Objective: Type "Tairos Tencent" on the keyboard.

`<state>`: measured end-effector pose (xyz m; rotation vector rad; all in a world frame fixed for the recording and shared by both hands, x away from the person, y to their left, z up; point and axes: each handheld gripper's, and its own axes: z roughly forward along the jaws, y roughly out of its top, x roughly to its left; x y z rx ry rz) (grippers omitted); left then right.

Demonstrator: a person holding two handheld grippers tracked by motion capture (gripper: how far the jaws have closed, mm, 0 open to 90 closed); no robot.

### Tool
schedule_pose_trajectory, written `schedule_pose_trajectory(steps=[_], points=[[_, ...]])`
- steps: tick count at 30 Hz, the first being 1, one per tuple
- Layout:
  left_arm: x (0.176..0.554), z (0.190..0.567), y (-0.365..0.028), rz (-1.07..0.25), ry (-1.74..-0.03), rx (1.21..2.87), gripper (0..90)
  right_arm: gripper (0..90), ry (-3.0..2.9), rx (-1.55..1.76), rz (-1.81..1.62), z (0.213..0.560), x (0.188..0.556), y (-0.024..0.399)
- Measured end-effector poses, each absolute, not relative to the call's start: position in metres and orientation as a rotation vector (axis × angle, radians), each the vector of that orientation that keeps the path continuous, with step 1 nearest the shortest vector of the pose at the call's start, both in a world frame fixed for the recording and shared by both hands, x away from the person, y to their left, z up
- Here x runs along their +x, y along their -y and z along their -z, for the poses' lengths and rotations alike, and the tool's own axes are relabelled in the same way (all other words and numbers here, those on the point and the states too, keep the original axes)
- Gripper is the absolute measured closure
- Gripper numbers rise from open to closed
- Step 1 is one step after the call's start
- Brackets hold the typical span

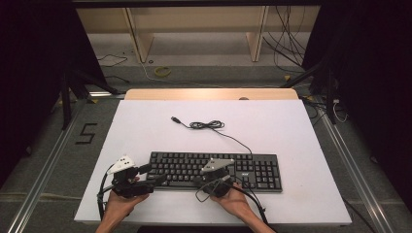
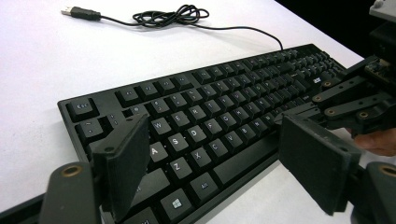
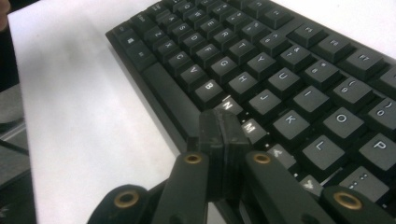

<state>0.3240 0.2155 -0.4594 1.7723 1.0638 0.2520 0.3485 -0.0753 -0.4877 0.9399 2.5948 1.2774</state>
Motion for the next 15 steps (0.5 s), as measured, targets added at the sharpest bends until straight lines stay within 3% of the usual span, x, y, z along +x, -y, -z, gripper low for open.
schedule_pose_trajectory(steps=[15], points=[[0.3244, 0.4599, -0.2159, -0.257, -1.067, 1.776, 24.4, 90.0, -2.583, 0.966, -1.282, 0.4877, 0.3485, 0.0758]])
